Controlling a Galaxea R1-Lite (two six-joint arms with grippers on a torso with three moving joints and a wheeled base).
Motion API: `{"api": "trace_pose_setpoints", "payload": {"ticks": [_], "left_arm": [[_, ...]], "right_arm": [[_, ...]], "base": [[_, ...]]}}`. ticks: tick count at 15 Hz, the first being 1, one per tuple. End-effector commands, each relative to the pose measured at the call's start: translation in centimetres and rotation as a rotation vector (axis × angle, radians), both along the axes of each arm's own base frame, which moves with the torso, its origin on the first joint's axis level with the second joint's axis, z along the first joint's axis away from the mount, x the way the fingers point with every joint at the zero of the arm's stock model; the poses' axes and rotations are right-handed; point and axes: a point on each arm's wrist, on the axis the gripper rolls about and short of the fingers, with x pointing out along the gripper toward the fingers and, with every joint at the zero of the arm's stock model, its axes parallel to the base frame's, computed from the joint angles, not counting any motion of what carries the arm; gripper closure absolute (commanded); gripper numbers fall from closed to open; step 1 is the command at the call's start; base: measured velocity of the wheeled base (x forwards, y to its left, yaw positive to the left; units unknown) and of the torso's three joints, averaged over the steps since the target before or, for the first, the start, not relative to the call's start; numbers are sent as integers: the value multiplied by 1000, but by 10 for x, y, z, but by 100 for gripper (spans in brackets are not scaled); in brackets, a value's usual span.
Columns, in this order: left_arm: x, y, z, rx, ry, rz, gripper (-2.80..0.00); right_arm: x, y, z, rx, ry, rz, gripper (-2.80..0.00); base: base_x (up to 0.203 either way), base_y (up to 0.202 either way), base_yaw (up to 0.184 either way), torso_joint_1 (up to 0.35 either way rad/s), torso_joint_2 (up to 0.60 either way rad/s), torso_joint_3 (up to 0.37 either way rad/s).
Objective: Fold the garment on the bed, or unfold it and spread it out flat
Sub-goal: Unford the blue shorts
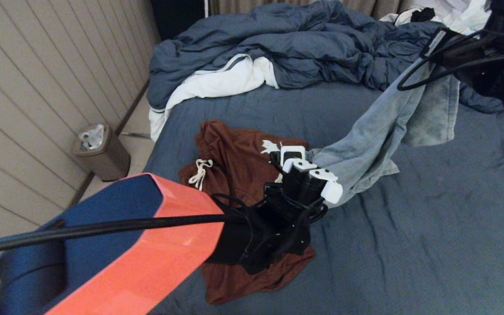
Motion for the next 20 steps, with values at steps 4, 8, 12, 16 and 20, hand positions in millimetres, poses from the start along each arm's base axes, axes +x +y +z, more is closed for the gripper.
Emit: {"api": "trace_pose_setpoints", "payload": {"ticks": [4, 8, 12, 16, 20], "left_arm": [[-45, 72, 108, -143, -92, -8, 0], [-45, 71, 90, -100, -56, -9, 0], [-46, 73, 74, -115, -13, 4, 0], [-49, 79, 63, -114, 13, 17, 0], [-50, 81, 61, -112, 13, 51, 0]], "right_arm": [[-52, 2, 37, 5, -107, 16, 0], [-53, 1, 36, 4, -102, 18, 0], [-89, -1, 57, 7, -167, 15, 0], [-102, -9, 73, -34, -203, -35, 0], [-115, -57, 79, -93, -191, -267, 0]], "base": [[0, 0, 0, 0, 0, 0], [0, 0, 0, 0, 0, 0], [0, 0, 0, 0, 0, 0], [0, 0, 0, 0, 0, 0], [0, 0, 0, 0, 0, 0]]}}
